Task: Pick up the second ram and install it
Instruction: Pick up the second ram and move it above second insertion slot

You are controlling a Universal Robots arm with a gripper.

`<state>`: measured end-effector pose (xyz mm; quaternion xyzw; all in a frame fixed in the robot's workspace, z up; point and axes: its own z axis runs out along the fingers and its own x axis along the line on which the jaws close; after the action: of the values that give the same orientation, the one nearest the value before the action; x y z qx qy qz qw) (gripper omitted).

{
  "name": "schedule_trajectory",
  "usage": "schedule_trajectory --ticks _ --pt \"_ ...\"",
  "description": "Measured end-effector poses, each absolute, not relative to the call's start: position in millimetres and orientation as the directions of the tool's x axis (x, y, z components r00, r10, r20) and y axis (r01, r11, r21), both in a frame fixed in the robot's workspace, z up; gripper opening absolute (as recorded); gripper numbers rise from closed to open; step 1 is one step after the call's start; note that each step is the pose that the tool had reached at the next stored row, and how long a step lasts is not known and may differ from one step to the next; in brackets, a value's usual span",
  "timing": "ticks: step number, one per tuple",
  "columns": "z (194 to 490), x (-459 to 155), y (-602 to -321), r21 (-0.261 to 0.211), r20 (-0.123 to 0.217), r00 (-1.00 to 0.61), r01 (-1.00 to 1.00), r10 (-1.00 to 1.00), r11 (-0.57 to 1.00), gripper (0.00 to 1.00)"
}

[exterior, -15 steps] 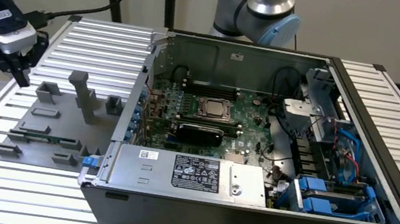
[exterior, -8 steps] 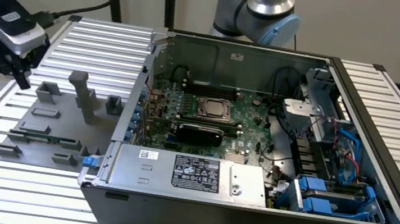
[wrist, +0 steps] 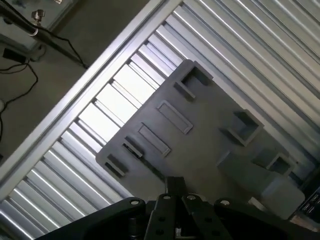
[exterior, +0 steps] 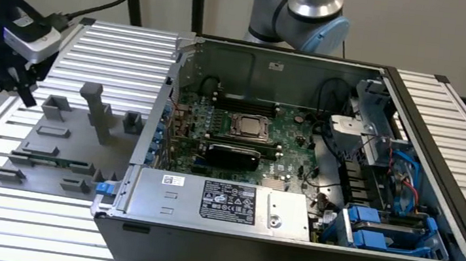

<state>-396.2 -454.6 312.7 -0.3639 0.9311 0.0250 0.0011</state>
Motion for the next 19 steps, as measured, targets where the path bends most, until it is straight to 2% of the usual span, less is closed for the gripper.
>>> schedule_trajectory --ticks 19 --pt "300.7 -396.1 -454.6 0.043 -0.021 -0.463 -0.886 -0.886 0.461 0.0"
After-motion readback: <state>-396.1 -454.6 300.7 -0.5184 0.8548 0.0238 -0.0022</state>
